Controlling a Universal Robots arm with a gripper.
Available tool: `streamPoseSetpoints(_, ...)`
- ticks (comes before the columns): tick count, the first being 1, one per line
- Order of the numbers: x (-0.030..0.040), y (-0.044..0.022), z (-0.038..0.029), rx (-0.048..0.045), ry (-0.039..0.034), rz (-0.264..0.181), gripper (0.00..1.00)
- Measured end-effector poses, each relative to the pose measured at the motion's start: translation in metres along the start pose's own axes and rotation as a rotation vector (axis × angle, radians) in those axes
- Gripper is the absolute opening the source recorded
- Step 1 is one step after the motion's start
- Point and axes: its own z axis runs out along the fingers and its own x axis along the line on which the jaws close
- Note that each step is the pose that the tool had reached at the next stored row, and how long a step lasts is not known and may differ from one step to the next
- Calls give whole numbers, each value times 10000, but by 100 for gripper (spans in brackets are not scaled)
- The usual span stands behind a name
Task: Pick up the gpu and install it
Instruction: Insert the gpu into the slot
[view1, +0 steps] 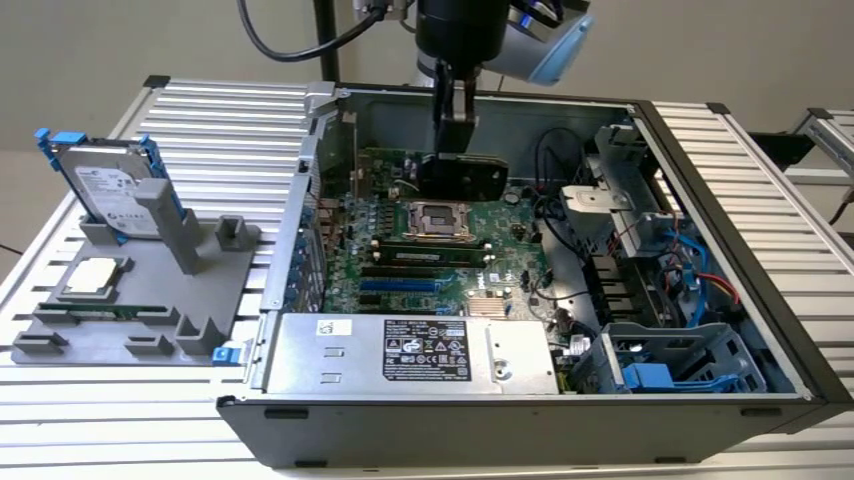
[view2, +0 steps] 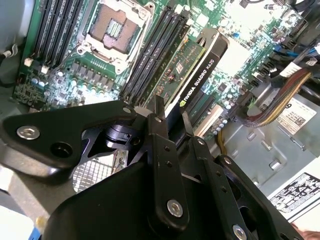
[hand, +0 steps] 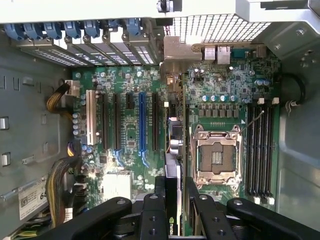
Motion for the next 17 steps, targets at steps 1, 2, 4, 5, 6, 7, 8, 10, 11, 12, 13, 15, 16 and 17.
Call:
streamPoseSetpoints(1, -2, 0, 5, 0, 1, 0, 0)
streamPoseSetpoints(2, -3, 0, 9, 0, 2, 1, 0)
streamPoseSetpoints(4, -5, 0, 18, 0, 4, 0, 0)
streamPoseSetpoints(5, -5, 0, 22, 0, 6, 0, 0)
streamPoseSetpoints(6, -5, 1, 25, 0, 9, 1, 0)
streamPoseSetpoints(7, -5, 1, 28, 0, 13, 1, 0)
streamPoseSetpoints(8, -6, 1, 31, -1, 18, 0, 0)
streamPoseSetpoints(10, -7, 1, 40, 1, 24, 1, 0)
streamPoseSetpoints(11, -7, 1, 43, 1, 29, 1, 0)
streamPoseSetpoints(12, -8, 1, 47, 1, 34, 1, 0)
streamPoseSetpoints(13, -8, 1, 51, 0, 40, 1, 0)
streamPoseSetpoints(15, -10, 1, 59, 1, 50, 0, 0)
streamPoseSetpoints(16, -10, 1, 64, 1, 56, 0, 0)
streamPoseSetpoints(17, -11, 1, 68, 1, 62, 0, 0)
